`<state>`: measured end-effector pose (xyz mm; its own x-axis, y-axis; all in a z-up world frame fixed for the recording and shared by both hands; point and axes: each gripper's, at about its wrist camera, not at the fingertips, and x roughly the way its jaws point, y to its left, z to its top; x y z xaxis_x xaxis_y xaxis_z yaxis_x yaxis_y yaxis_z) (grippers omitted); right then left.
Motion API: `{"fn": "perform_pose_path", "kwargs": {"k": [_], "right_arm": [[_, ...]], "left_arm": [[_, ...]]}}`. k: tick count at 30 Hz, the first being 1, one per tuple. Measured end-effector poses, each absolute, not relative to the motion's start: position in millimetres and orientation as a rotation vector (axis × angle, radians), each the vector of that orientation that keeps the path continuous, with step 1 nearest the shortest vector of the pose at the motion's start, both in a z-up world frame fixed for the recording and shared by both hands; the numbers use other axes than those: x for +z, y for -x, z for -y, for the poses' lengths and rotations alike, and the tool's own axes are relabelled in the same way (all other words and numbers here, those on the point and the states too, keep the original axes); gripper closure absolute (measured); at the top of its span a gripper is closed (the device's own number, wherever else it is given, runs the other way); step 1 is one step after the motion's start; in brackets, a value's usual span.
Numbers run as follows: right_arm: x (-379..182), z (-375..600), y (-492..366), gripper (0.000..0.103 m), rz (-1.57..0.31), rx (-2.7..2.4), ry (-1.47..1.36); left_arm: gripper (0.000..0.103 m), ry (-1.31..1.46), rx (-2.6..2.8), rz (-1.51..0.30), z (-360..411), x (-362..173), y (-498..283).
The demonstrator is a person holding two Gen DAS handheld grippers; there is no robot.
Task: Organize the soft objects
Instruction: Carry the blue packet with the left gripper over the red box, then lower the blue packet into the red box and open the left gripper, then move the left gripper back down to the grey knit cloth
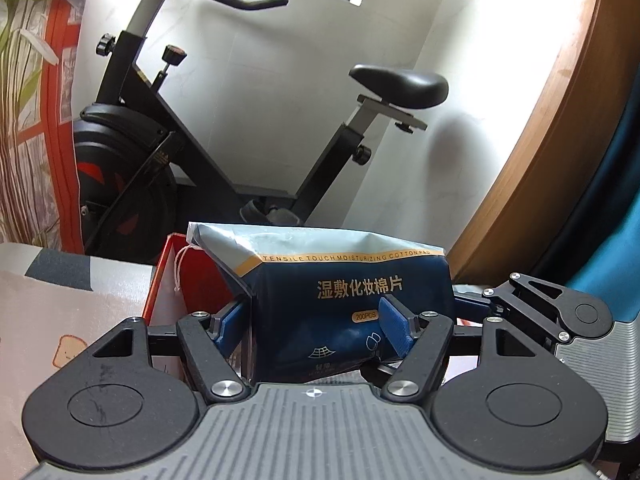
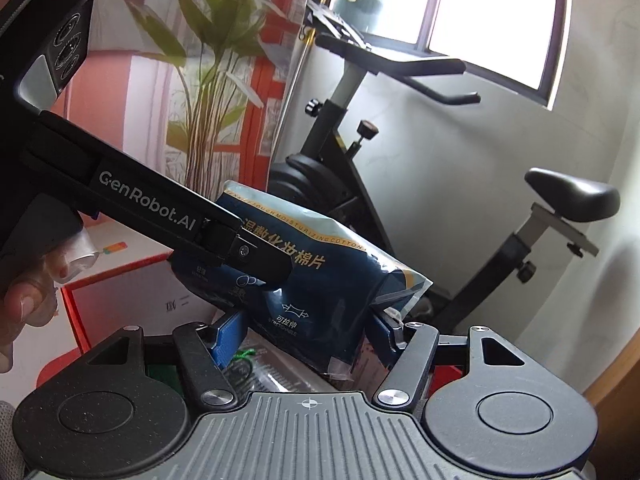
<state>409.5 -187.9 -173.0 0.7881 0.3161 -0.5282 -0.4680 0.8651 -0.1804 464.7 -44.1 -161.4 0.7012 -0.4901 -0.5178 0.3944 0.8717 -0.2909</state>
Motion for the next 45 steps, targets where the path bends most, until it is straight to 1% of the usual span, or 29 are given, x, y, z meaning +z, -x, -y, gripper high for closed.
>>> {"fn": "perform_pose_path", "kwargs": {"k": [6, 8, 13, 17, 18, 20, 23, 24, 25, 26, 27, 28, 32, 34, 45], "right_arm": [[-196, 175, -423, 0.042, -0.636, 0.458, 0.313], [-201, 171, -425, 0.043, -0.664, 0.458, 0.324], [-204, 167, -425, 0.042, -0.697, 0.453, 0.317], [-198, 174, -420, 0.040, -0.692, 0.429, 0.297], [-197, 176, -417, 0.038, -0.689, 0.420, 0.287], [-192, 181, -410, 0.030, -0.681, 0.405, 0.253], [-183, 190, -396, 0.021, -0.660, 0.391, 0.194], [-180, 194, -391, 0.016, -0.651, 0.385, 0.175], [-177, 197, -386, 0.013, -0.641, 0.377, 0.159], [-173, 200, -380, 0.009, -0.628, 0.368, 0.140], [-170, 202, -374, 0.003, -0.617, 0.362, 0.126], [-167, 204, -368, 0.000, -0.604, 0.356, 0.112], [-156, 215, -341, 0.000, -0.553, 0.337, 0.049], [-151, 217, -328, 0.000, -0.536, 0.339, 0.030], [-135, 218, -249, 0.000, -0.454, 0.309, -0.007]], "left_arm": [[0.031, 0.103, -0.473, -0.702, 41, -185, -478], [0.033, 0.090, -0.468, -0.723, 39, -189, -481], [0.032, 0.066, -0.401, -0.763, 32, -194, -493], [0.031, 0.064, -0.406, -0.747, 26, -191, -490], [0.031, 0.059, -0.405, -0.736, 25, -189, -487], [0.030, 0.041, -0.403, -0.716, 26, -184, -477], [0.023, 0.008, -0.405, -0.677, 26, -174, -461], [0.019, -0.001, -0.403, -0.667, 26, -171, -456], [0.014, -0.009, -0.399, -0.657, 26, -168, -450], [0.012, -0.018, -0.397, -0.641, 27, -164, -443], [0.009, -0.024, -0.399, -0.625, 26, -161, -436], [0.006, -0.030, -0.398, -0.606, 26, -158, -428], [0.003, -0.029, -0.395, -0.558, 21, -145, -398], [0.000, -0.026, -0.389, -0.541, 19, -139, -384], [0.000, -0.018, -0.322, -0.481, 1, -122, -313]]}}
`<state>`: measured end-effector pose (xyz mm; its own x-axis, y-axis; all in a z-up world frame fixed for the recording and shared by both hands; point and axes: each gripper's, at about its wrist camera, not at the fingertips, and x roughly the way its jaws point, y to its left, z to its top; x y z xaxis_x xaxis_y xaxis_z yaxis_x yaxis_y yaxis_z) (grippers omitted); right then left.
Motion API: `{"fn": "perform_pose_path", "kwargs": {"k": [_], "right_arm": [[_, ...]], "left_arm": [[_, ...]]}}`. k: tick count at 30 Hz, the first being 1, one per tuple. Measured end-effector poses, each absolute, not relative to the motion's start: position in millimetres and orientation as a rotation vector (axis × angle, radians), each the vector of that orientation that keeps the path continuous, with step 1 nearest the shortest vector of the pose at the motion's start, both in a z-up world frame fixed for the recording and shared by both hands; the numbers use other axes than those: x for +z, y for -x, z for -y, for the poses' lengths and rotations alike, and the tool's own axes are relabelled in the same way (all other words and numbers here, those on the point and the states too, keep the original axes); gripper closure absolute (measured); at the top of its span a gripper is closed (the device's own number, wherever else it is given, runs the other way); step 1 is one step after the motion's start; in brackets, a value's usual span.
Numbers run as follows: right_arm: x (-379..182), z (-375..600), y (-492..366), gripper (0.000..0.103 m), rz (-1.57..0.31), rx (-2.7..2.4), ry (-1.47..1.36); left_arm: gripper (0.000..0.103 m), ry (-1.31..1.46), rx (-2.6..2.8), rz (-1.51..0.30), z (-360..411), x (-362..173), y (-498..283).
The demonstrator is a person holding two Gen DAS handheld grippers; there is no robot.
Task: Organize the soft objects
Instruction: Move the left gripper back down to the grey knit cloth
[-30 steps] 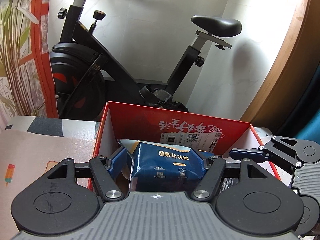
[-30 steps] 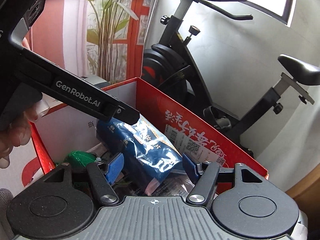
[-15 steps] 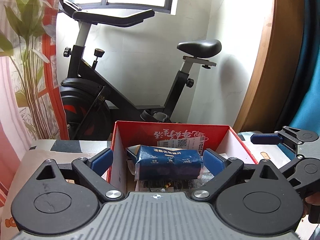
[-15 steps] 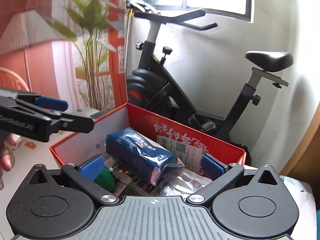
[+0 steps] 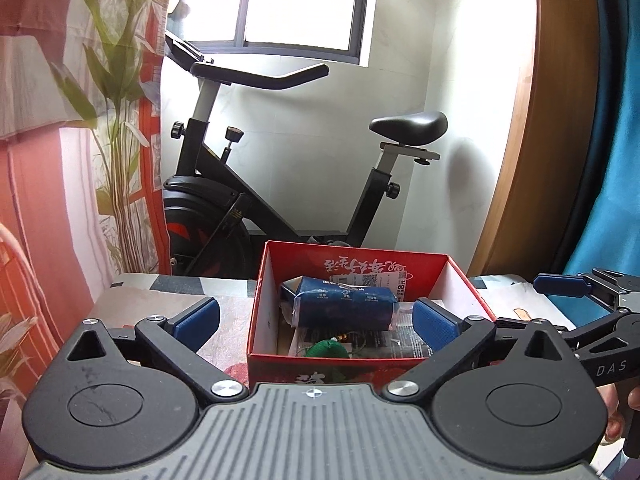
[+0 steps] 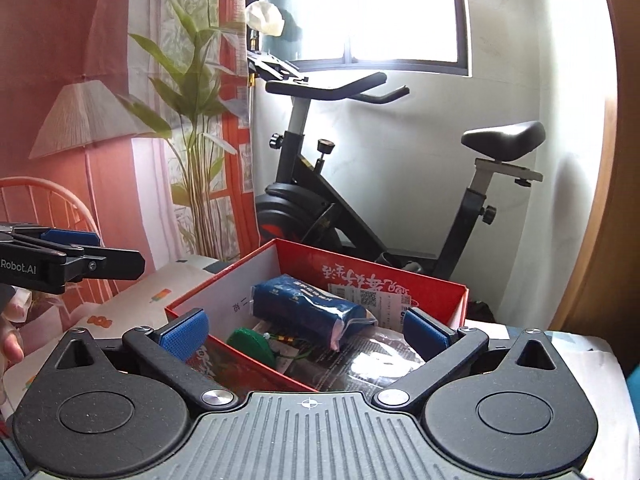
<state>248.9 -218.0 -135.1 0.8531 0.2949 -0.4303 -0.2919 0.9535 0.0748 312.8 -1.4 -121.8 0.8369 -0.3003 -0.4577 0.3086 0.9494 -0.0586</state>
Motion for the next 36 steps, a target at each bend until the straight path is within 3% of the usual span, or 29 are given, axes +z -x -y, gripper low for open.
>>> {"fn": "perform_pose_path", "kwargs": {"k": [15, 36], "right_arm": [[-156, 232, -156, 0.000, -0.400, 0.221, -0.060], [-243, 230, -90, 0.000, -0.460, 0.183, -0.025]], "left_arm": [[0.000, -0.022, -0.229, -0.411, -28, -136, -217], [0.000, -0.012, -0.199, -0.443, -31, -193, -158]]}}
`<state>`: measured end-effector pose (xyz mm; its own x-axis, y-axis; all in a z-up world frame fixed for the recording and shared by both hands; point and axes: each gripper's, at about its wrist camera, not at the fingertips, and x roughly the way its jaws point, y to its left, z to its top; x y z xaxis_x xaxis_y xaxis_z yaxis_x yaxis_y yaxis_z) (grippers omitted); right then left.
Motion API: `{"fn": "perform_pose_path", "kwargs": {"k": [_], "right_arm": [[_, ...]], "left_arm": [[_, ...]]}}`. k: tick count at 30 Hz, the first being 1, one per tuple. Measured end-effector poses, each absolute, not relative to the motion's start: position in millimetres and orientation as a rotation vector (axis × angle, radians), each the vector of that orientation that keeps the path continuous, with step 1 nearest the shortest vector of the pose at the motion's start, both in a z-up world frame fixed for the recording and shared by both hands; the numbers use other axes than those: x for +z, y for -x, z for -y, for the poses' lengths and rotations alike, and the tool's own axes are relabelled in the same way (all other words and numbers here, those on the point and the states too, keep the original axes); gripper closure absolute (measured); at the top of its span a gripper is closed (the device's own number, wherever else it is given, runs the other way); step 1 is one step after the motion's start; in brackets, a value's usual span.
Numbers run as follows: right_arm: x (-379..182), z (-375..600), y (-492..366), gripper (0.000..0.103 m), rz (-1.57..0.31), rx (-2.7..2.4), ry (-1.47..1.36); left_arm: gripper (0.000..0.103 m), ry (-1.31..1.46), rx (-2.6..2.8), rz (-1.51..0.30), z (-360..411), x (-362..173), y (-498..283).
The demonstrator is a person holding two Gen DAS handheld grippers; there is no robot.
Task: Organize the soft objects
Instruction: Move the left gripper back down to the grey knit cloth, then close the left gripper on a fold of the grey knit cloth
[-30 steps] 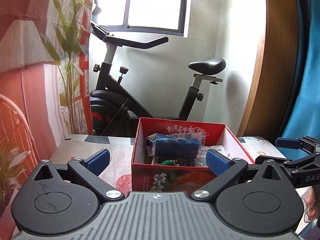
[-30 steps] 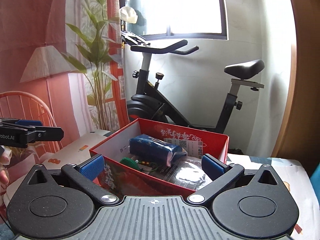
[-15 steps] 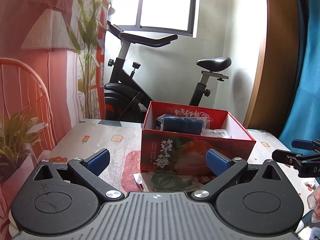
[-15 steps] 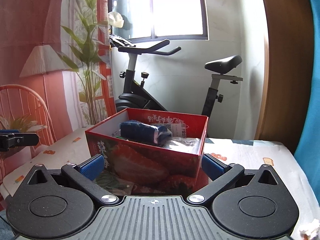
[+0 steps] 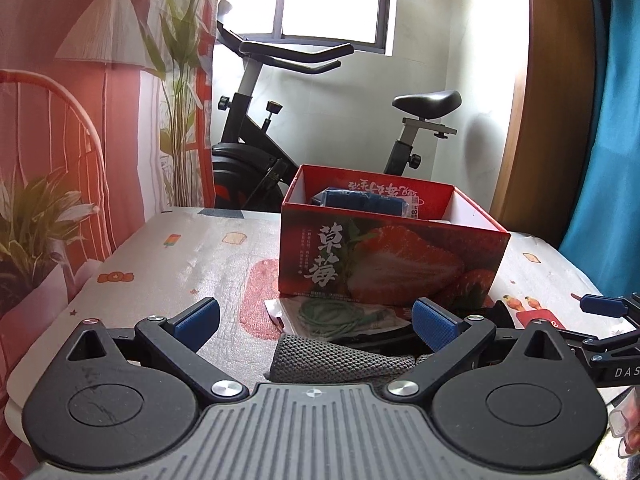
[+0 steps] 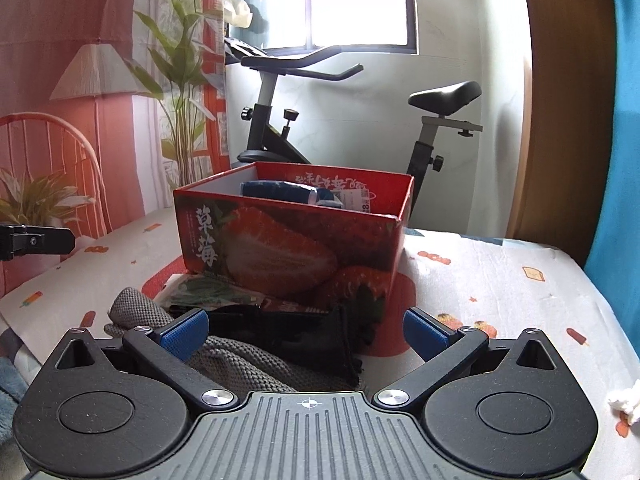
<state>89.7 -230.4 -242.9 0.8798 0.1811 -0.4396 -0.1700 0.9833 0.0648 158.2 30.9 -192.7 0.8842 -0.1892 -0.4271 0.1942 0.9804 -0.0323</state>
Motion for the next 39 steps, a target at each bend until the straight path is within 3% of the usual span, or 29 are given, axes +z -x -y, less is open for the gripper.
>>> {"fn": "perform_pose_path", "kwargs": {"k": [25, 37, 39], "right_arm": [[-287, 220, -105, 0.001, -0.551, 0.212, 0.003], [-309, 222, -126, 0.015, -0.636, 0.188, -0.029], [-314, 224, -131, 0.021, -0.649, 0.180, -0.040]], "left_arm": [[0.000, 0.067, -0.152, -0.608, -42, -232, -182], [0.000, 0.210, -0.177, -0.694, -55, -246, -235], [0.000, 0.210, -0.160, -0.714, -56, -252, -246]]}}
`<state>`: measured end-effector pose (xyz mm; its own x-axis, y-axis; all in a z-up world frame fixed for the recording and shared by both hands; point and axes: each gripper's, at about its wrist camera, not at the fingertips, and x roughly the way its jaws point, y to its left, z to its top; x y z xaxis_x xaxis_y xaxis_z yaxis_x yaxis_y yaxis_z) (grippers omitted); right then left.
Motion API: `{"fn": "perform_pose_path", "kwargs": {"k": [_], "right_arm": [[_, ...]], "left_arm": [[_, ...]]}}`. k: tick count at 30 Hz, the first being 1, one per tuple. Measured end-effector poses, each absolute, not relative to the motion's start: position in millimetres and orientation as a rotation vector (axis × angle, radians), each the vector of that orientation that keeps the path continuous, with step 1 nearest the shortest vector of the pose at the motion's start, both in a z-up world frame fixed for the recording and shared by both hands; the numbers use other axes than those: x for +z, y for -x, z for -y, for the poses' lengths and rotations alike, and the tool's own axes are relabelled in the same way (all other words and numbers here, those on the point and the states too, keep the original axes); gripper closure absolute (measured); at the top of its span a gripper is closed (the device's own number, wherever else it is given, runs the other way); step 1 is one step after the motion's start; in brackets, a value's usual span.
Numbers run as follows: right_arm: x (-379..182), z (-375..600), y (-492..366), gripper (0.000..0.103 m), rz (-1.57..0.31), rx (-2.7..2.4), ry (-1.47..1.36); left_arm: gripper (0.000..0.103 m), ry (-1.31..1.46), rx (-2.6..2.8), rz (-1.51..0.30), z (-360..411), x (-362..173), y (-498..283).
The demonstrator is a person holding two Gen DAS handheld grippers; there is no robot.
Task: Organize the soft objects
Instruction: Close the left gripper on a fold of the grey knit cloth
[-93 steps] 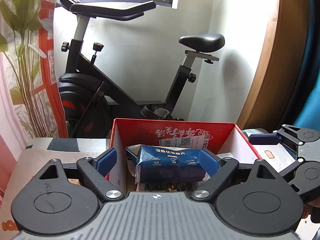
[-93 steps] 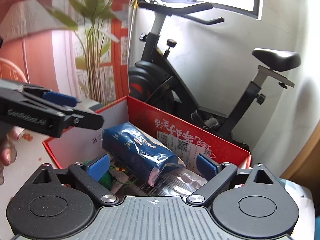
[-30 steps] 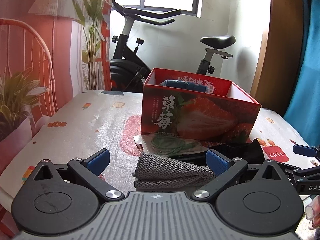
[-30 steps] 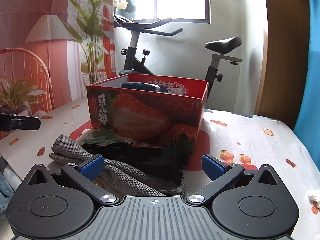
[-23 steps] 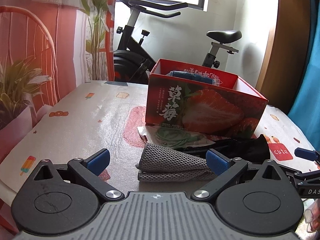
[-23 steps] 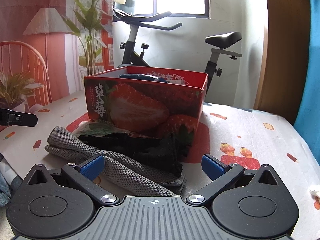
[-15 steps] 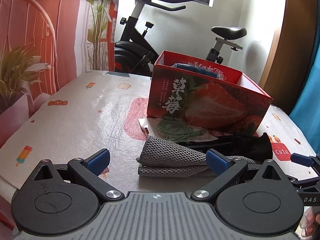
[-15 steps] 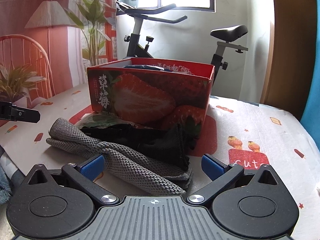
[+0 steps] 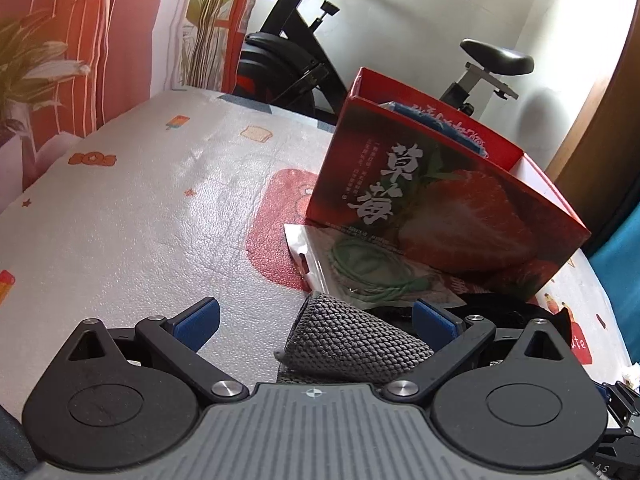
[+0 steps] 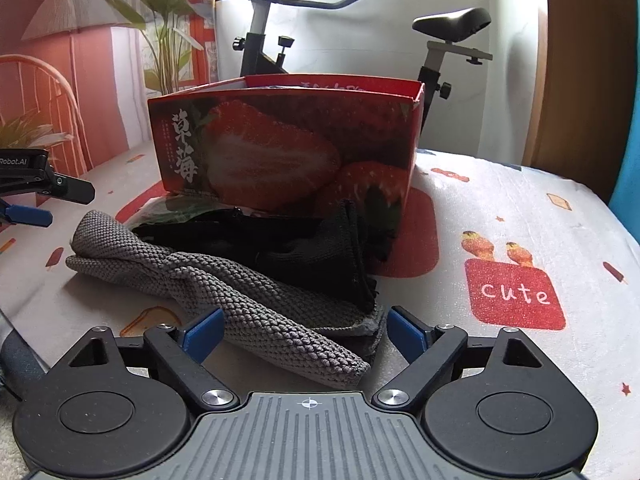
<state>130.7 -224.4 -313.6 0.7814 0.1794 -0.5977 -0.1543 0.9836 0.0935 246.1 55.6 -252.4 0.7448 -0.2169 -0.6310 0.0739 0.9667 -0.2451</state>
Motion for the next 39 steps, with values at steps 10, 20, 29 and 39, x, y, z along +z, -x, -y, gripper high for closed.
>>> {"fn": "perform_pose_path", "kwargs": {"k": [10, 20, 29, 39], "right_arm": [[-328, 229, -141, 0.034, -0.685, 0.188, -0.092], [-322, 224, -133, 0.063, -0.683, 0.250, -0.078], [-322, 227, -133, 0.067, -0.690, 0.266, -0.095], [-323, 227, -133, 0.066, -0.698, 0.267, -0.108]], "left_arm": [[0.003, 0.301, -0.177, -0.826, -52, -288, -274], [0.058, 0.274, -0.216, -0.831, -55, -291, -255], [0.062, 0.258, -0.219, -0.819, -61, -292, -242], [0.062, 0.234, -0.219, -0.810, -59, -291, -239]]}}
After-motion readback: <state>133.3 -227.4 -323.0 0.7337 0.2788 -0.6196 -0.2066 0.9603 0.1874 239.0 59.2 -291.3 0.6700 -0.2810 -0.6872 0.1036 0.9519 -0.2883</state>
